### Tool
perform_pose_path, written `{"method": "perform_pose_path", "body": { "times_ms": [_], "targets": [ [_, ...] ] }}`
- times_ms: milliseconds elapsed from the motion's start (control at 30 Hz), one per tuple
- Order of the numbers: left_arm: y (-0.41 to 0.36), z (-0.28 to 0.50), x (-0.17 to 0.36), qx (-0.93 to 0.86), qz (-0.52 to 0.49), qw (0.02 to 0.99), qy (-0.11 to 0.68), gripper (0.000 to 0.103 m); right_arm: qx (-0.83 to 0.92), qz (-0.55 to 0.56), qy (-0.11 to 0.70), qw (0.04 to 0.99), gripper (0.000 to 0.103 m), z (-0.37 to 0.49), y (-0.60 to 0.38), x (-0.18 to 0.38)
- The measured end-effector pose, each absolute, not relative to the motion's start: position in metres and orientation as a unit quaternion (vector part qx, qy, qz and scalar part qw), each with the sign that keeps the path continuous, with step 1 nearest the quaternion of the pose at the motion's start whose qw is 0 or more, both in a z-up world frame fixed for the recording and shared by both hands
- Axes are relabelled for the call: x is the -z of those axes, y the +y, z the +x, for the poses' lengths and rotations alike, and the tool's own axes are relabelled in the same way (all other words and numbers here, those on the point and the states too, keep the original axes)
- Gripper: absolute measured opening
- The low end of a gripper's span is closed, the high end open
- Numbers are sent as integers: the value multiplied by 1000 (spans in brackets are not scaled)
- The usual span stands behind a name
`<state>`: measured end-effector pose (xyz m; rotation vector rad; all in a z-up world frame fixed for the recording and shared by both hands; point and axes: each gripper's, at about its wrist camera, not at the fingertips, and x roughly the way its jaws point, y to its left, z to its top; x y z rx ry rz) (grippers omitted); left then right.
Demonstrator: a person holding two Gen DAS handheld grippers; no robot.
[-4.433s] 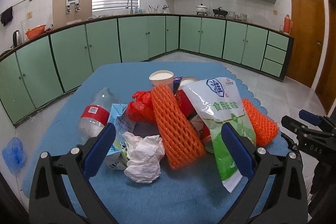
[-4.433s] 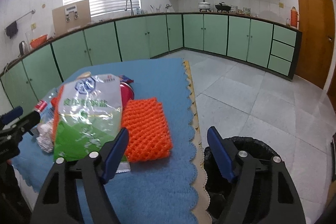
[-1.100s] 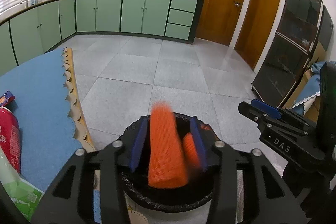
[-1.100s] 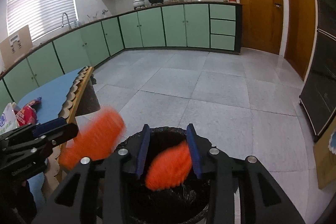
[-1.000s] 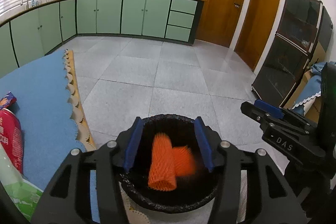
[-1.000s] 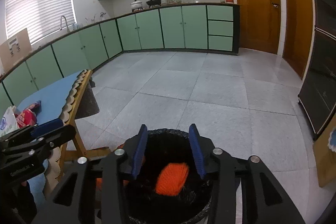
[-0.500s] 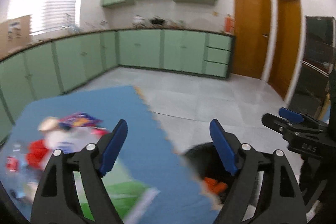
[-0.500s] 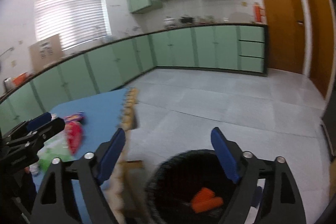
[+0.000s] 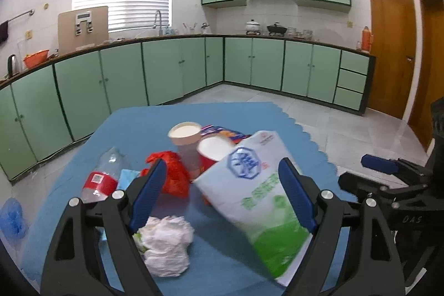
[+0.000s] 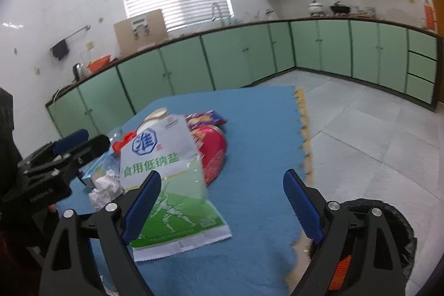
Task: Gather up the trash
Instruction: 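Move both tools back over the table toward the salt bag and tissue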
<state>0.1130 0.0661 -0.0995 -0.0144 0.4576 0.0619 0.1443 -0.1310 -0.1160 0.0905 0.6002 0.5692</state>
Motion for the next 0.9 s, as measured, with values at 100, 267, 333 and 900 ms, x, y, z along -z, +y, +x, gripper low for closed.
{"method": "perform_pose_path", "body": {
  "times_ms": [100,267,333,900],
  "targets": [
    [80,112,102,-48,-14,972,231,80,-292,37,301,907,88,153,-121,118],
    [104,110,110,-76,-19,967,244,80,-329,19,316,889,88,168,-103,123],
    [111,109,112,-82,-20,965,246,80,-336,15,323,885,88,172,-96,127],
    [119,137,137,-86,-30,956,279,80,-397,32,371,839,72,187,-84,135]
  ]
}}
